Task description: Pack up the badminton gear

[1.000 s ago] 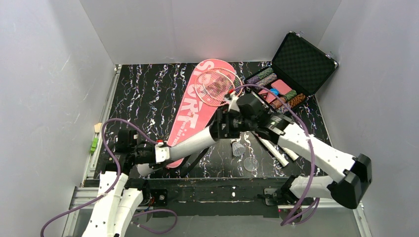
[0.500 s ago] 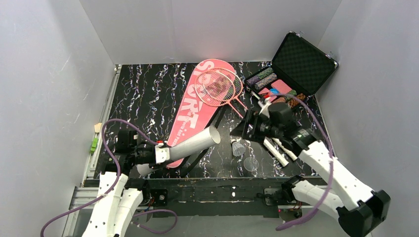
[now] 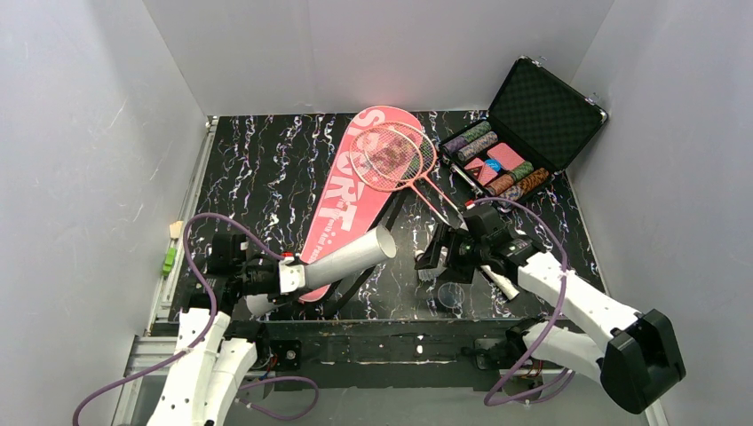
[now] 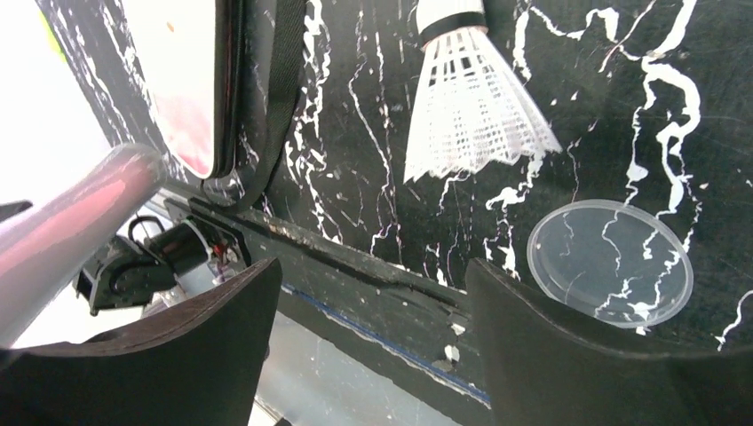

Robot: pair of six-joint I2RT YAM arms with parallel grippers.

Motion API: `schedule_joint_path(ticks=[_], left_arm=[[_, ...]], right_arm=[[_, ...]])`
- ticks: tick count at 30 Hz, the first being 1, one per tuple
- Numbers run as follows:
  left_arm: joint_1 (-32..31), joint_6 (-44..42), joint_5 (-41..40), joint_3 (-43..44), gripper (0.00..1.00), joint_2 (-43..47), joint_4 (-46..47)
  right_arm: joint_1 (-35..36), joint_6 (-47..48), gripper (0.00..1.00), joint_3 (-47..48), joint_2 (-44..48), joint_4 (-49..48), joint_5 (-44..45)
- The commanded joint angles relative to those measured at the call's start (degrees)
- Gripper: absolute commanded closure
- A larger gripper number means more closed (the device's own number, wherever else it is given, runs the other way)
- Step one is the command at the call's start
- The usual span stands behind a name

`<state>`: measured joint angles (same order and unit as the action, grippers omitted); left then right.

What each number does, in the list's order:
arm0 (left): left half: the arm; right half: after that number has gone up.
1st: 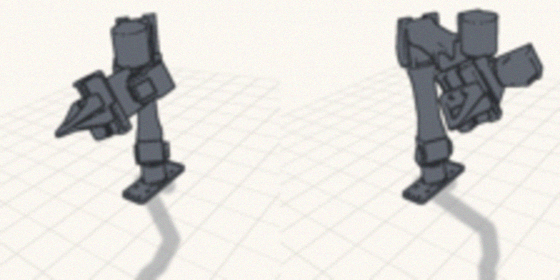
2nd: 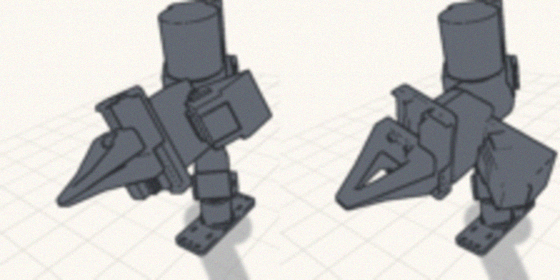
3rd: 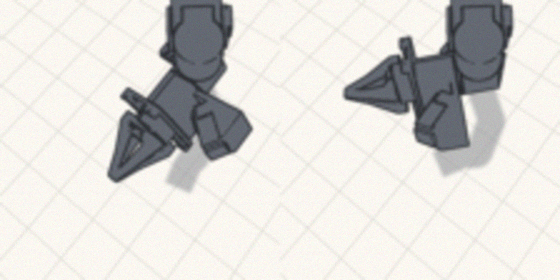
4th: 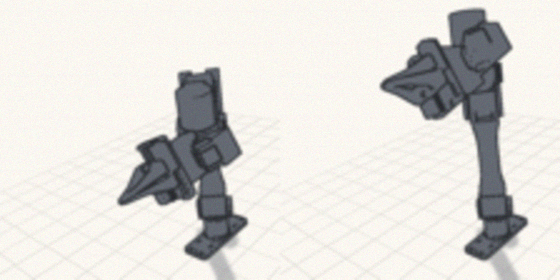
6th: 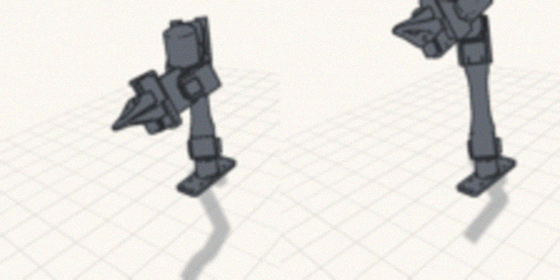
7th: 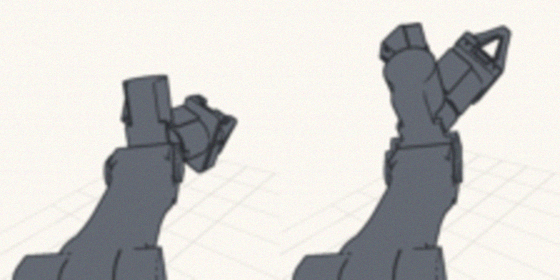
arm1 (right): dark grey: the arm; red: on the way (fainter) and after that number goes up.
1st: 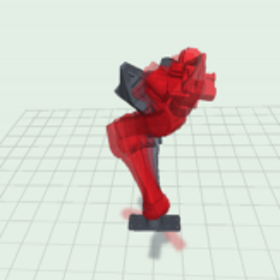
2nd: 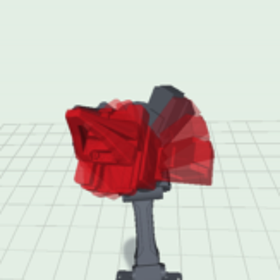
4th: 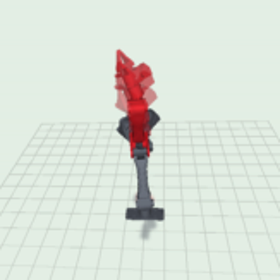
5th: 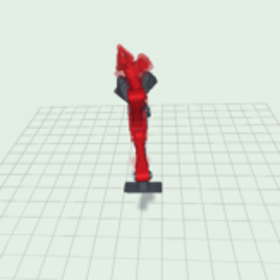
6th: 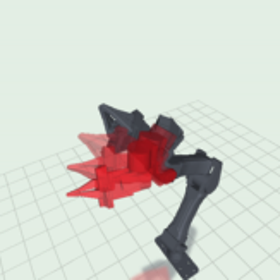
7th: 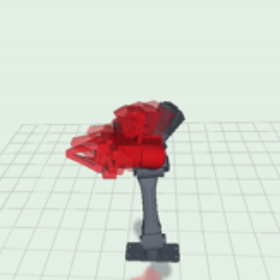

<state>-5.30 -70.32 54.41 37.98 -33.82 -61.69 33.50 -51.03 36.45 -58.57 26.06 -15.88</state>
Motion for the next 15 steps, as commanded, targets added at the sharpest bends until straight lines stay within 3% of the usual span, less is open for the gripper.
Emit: schedule_joint_path(ticks=[1,11,13,15], left_arm=[[0.20,-0.43,1.54,1.74,1.00,0.24,0.29],[0.19,0.09,1.29,1.78,1.00,0.79,-0.07],[0.20,-0.13,1.14,1.58,1.00,0.87,-0.06],[0.20,-0.26,1.26,1.42,1.00,0.88,-0.09]], right_arm=[[-0.10,-3.71,0.20,-1.60,-2.76,-7.34,2.42],[-0.13,-8.09,0.41,-0.48,-8.29,-12.02,13.45],[-0.10,-7.67,0.50,0.20,-8.60,-11.41,16.32],[-0.17,-7.11,0.66,1.13,-9.24,-10.57,19.26]])
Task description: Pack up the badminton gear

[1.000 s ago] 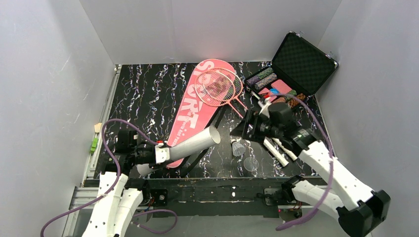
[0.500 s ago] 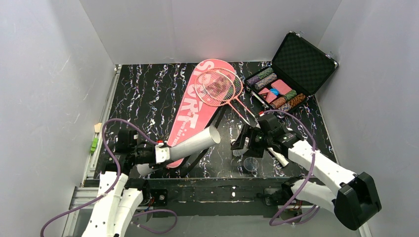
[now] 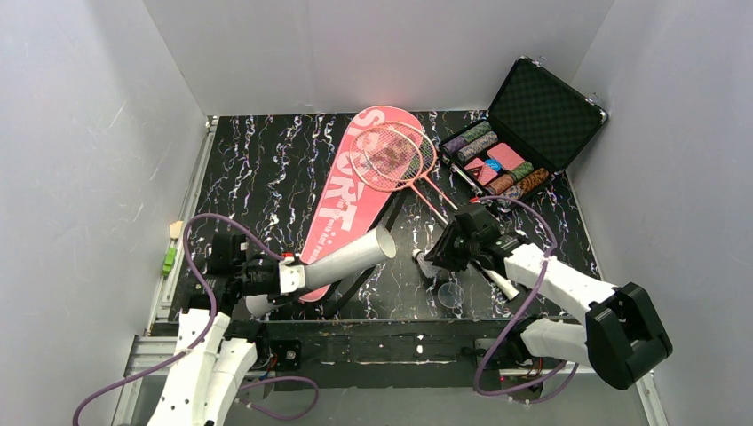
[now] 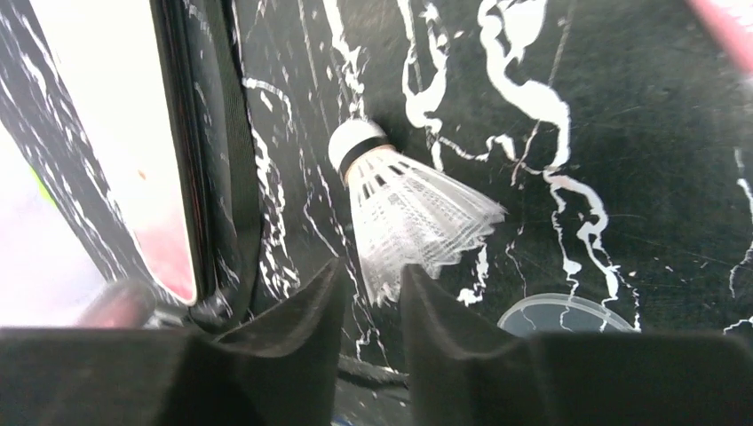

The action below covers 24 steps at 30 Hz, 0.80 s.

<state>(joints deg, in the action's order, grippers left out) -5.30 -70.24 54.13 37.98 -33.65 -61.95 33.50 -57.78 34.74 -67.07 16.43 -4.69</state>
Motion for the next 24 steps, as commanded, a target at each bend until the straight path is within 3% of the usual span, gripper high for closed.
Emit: schedule_joint_path(ticks=[1,5,9,16,24], left_arm=[[0.20,-0.47,1.59,1.36,1.00,0.55,0.24],[0.20,-0.52,1.69,1.18,1.00,0.26,0.31],[0.20,-0.63,1.68,1.07,1.00,0.21,0.28],[0.20,-2.22,1.08,0.44,1.00,0.78,-0.72],[0.20,-3.76,0.89,0.11,1.00,-0.22,-0.85]], right_arm=[[-0.11,0.04,0.71,3.21,-1.13,-0.77,8.97],[-0.10,1.62,0.77,4.74,-3.78,-0.21,10.04],[-0.10,3.05,0.99,6.02,-6.01,0.15,10.65],[-0.10,9.31,0.99,12.52,0.10,5.76,10.02],[-0.01,20.39,0.99,30.72,7.87,19.04,-2.82]])
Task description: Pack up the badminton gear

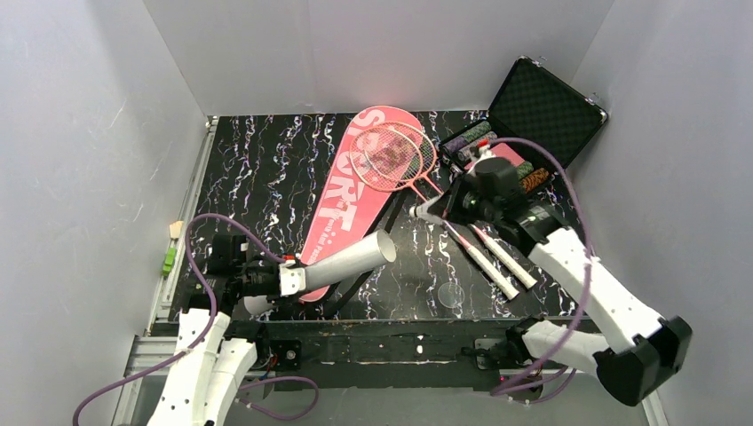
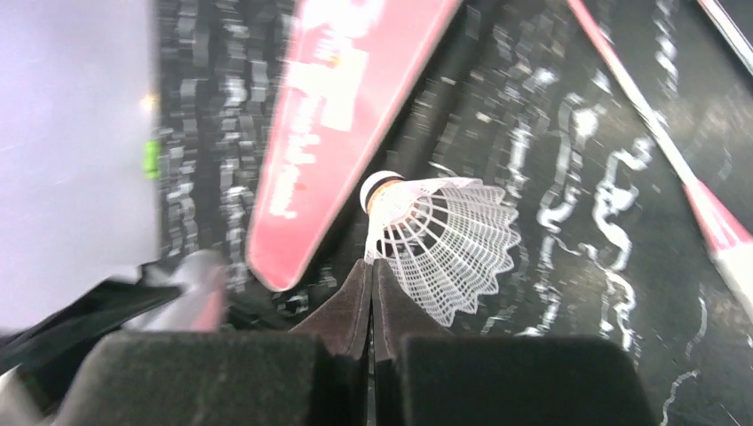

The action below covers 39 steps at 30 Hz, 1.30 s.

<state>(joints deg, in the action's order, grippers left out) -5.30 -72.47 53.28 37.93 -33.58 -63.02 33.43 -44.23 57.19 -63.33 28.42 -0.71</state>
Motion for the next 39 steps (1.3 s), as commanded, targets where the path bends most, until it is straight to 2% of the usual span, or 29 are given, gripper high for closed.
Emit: schedule_joint_path(ticks=[1,5,14,21,36,39], left_arm=[[0.20,-1.55,1.75,0.19,1.00,-0.41,0.33],[0.20,-1.59,1.55,-0.10,1.00,-0.91,0.94],[0.20,-1.35,0.84,0.19,1.00,-2.25,1.85],[0.25,-0.76,1.17,0.45,1.00,-1.63,2.03],[0.20,-0.15,3.26,1.83,1.00,-0.78,1.22],[0.25,-0.27,3.09,1.80,1.00,-0.61,1.04]], right_arm=[[0.18,7.24,0.99,9.39,5.11,7.84,-8.61],[2.12,7.74,0.99,12.53,7.29,11.32,-13.05],[8.65,6.77,0.99,19.18,8.64,13.95,-15.23],[14.76,5.64,0.99,19.17,5.93,11.38,-14.15],[19.41,2.66,0.99,16.44,-1.49,1.14,-15.70],[19.57,2.07,0.66,15.35,-0.84,0.82,-15.34]])
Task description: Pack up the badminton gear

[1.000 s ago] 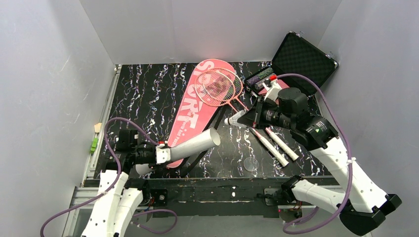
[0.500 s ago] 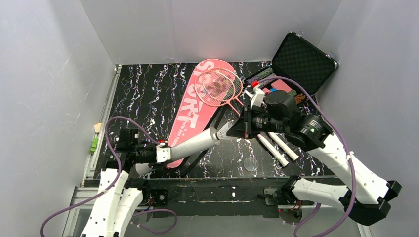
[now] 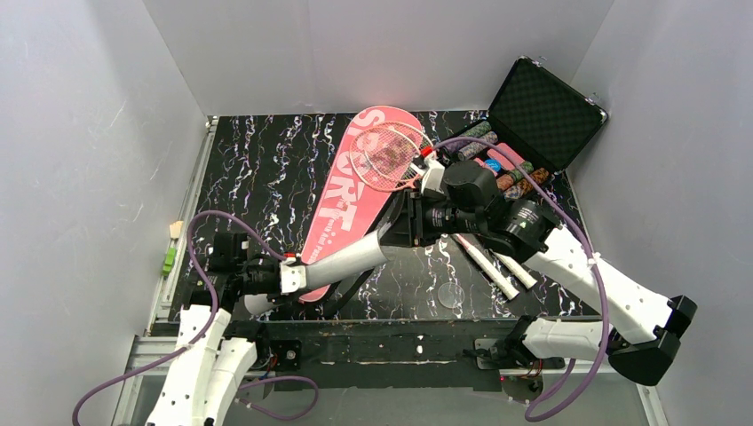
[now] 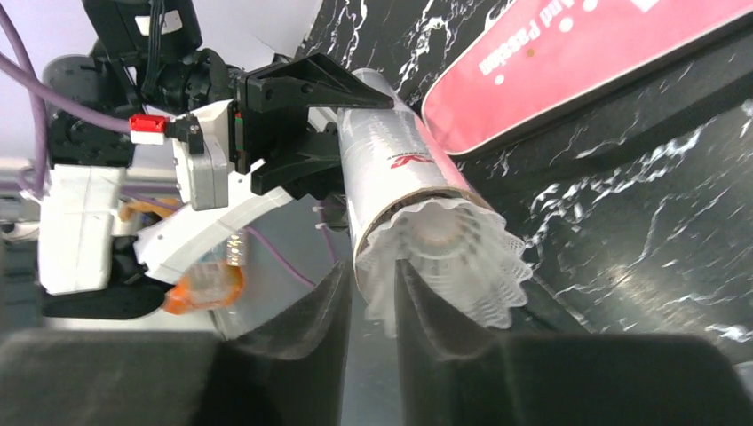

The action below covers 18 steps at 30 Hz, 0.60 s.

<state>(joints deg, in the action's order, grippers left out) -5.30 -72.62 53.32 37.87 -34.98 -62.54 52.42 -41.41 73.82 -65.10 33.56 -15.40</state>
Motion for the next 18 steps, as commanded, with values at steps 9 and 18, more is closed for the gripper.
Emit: schedule_joint_path(ticks=[9,18], left_arm=[[0.20,-0.21,3.19,1.82,1.00,0.88,0.54],[0.20,0.70,3.79,2.81,1.00,1.23,0.38]], right_arm=[[-3.51,-0.55,0.43,-1.59,8.39,-0.29,1.04],[-7.07,0.57,0.43,-7.32,6.92,1.28,0.51]])
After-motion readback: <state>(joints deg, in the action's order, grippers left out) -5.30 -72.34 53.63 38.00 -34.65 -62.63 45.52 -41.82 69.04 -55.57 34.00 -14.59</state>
